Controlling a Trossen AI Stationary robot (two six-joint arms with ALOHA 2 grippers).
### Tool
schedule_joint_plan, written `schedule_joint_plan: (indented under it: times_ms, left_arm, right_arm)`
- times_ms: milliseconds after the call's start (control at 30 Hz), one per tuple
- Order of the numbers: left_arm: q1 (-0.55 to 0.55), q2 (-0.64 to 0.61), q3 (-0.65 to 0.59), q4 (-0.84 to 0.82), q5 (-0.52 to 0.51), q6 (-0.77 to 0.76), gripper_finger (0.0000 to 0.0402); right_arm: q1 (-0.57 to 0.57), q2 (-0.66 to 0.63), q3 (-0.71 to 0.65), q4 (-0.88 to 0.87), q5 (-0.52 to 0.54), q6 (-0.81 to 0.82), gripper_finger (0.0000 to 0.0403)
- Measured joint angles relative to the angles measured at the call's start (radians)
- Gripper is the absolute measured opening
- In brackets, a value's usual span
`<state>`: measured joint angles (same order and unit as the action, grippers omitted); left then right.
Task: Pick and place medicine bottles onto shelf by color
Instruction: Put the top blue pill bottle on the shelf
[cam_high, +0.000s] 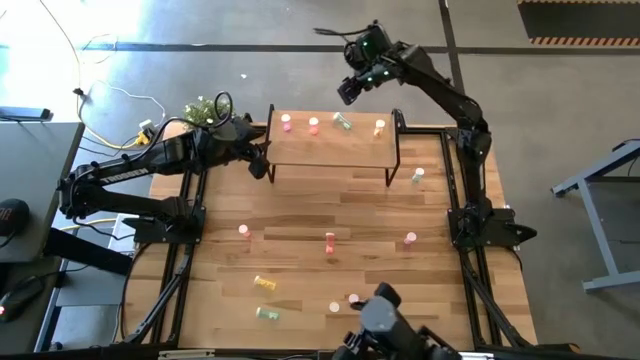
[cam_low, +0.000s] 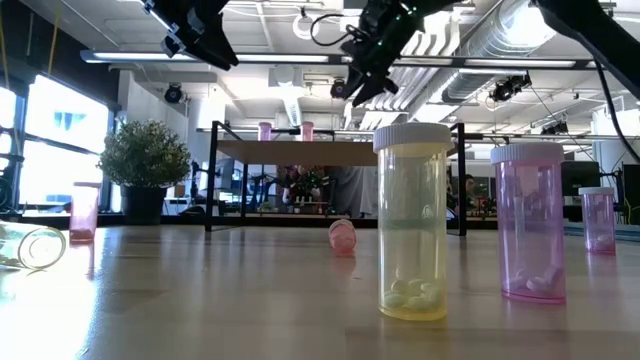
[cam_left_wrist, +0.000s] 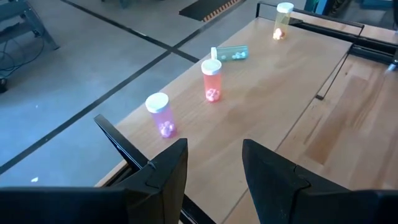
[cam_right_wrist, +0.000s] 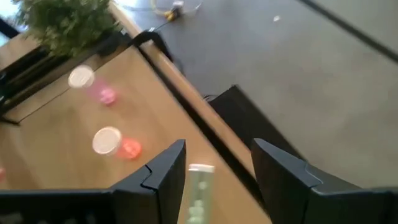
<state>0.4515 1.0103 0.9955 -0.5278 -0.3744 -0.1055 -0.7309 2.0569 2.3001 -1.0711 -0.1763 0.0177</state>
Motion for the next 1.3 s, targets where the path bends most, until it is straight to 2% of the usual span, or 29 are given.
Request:
schedule_joint_plan:
  times_ms: [667,1300]
  left_arm:
    - [0.000,0.000,0.000,-0.007,0.007,-0.013,0.0143]
    - [0.000,0.000,0.000,-0.007,0.017,-0.023,0.0143]
  right_arm:
    - [0.044,0.144,-0.002,-0.086,0.000,-0.001,0.0174]
    - [0.048,0.180,-0.010,-0.090,0.009,-0.026,0.0164]
